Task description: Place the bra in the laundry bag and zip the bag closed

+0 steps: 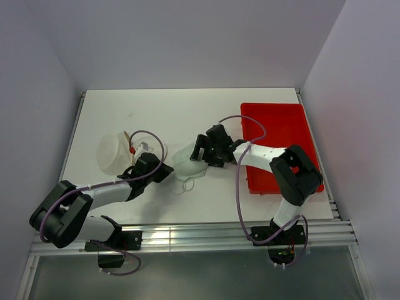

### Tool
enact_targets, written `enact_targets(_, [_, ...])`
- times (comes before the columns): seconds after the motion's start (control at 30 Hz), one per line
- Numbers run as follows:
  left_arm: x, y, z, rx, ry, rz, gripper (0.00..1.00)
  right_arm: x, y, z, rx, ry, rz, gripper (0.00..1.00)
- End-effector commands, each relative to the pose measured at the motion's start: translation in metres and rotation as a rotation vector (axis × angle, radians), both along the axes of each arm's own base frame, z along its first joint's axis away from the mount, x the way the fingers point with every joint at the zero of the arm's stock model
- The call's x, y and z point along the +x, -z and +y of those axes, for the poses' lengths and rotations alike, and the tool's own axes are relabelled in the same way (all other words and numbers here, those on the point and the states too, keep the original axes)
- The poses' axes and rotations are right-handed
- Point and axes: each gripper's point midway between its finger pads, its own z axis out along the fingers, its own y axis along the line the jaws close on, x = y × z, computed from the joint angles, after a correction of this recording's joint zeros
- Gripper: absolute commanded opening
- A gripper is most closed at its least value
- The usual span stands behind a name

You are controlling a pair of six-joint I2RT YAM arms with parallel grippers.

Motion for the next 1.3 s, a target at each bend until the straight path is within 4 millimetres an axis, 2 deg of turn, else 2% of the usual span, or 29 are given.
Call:
enact_targets(0.0, [0.004,0.007,0.012,0.040,-0.024,-0.009,0.00,0.010,-0.026,0.000,0.077,-0.051,-0.086,1.00])
enact_targets(0.07, [0.006,0.008,0.013,0.038,-0.030,-0.007,0.00,0.011,-0.028,0.000,0.098,-0.062,-0.084,1.00])
enact_targets(0.27, [0.009,0.013,0.023,0.049,-0.051,0.007,0.00,0.019,-0.030,-0.019,0.112,-0.030,-0.100,1.00])
enact_targets(0.47, [0.017,0.009,0.025,0.066,-0.040,0.006,0.00,0.024,-0.032,-0.014,0.121,-0.066,-0.121,1.00])
enact_targets(0.57, [0.025,0.000,0.022,0.081,-0.029,-0.012,0.01,0.022,-0.031,-0.013,0.138,-0.063,-0.123,1.00])
enact_targets(0.67, [0.026,-0.014,0.028,0.104,-0.035,-0.048,0.20,0.019,-0.029,-0.016,0.140,-0.055,-0.128,1.00])
enact_targets(0.7, [0.025,-0.015,0.033,0.128,-0.047,-0.047,0.34,0.017,-0.027,-0.018,0.135,-0.053,-0.126,1.00])
enact_targets(0.73, [0.026,-0.028,0.035,0.129,-0.050,-0.079,0.40,0.018,-0.025,-0.020,0.130,-0.047,-0.131,1.00])
enact_targets(0.8, [0.029,-0.047,0.039,0.145,-0.052,-0.123,0.48,0.015,-0.020,-0.022,0.124,-0.048,-0.131,1.00])
enact_targets(0.83, [0.025,-0.048,0.040,0.157,-0.044,-0.117,0.48,0.016,-0.021,-0.021,0.131,-0.050,-0.140,1.00])
enact_targets(0.97, [0.016,-0.058,0.036,0.185,-0.009,-0.135,0.40,0.015,-0.013,-0.014,0.163,-0.084,-0.140,1.00])
enact_targets(1.0, [0.010,-0.052,0.036,0.200,0.001,-0.109,0.31,0.016,-0.013,-0.013,0.168,-0.086,-0.144,1.00])
enact_targets(1.1, [0.000,-0.039,0.026,0.218,0.032,-0.081,0.12,0.015,-0.008,-0.010,0.196,-0.101,-0.147,1.00])
enact_targets(1.2, [-0.004,-0.014,0.021,0.269,0.045,-0.028,0.00,0.012,-0.004,-0.008,0.229,-0.114,-0.159,1.00])
enact_targets(1.27, [0.000,-0.012,0.014,0.273,0.050,-0.040,0.00,0.011,-0.001,-0.007,0.241,-0.123,-0.168,1.00])
